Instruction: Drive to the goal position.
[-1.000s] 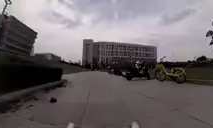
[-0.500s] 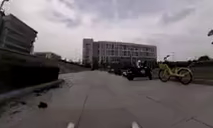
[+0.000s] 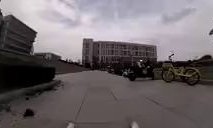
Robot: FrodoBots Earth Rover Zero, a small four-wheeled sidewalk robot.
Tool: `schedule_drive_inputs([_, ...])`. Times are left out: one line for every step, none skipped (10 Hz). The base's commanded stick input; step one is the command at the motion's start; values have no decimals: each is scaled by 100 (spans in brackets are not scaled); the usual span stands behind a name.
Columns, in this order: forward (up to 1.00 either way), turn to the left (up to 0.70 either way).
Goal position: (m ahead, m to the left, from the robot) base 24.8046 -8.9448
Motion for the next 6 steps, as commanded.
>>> schedule_drive_inputs([70,0])
schedule_drive_inputs([70,0])
schedule_drive_inputs([70,0])
schedule_drive_inputs([70,0])
schedule_drive_inputs([70,0])
schedule_drive_inputs([70,0])
